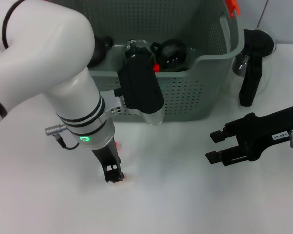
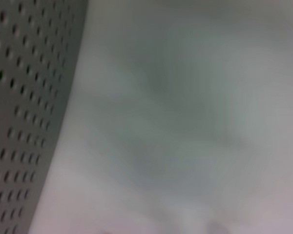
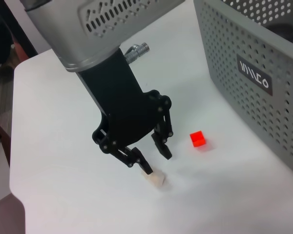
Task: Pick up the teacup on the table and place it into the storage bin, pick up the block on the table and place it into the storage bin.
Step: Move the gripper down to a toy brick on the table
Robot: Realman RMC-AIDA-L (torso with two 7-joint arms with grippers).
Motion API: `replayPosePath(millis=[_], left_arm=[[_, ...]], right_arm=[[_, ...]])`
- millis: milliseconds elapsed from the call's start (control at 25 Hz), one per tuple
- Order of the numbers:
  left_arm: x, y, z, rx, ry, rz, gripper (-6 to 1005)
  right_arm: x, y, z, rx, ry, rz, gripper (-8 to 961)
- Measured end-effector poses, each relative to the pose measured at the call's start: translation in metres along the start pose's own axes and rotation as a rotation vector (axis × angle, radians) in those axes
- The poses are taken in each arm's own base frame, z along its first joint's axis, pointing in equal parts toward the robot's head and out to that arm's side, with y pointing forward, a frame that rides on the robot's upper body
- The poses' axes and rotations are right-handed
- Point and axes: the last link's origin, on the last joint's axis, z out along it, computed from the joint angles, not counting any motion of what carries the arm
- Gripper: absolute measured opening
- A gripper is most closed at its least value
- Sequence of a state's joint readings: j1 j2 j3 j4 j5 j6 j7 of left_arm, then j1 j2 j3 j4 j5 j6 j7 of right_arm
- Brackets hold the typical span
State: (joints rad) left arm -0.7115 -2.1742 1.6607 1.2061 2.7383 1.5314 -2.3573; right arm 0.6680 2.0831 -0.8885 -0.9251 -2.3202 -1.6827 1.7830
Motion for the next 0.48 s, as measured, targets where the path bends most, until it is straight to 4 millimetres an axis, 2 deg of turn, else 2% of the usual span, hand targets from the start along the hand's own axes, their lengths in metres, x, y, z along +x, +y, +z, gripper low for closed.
replayPosePath(millis=[120,360,480], left_arm=[[-0.0004,0.0006,0.0026,-0.005,-0.004,-0.001,208],[-0.0015,0.0032,0.0067,-0.023,-0.012,-0.002,448],[-0.0021,0.0042,0.0084,-0.029,-0.016,-0.002,483]], right_arm=[[0.0004,0.0002,0.0001,-0.001,0.001,0.003,665],[0.0006,0.0006,0.0001,-0.001,0.001,0.006,666],[0.0008,0.0005,0.0003,-0.001,0.001,0.007,665]])
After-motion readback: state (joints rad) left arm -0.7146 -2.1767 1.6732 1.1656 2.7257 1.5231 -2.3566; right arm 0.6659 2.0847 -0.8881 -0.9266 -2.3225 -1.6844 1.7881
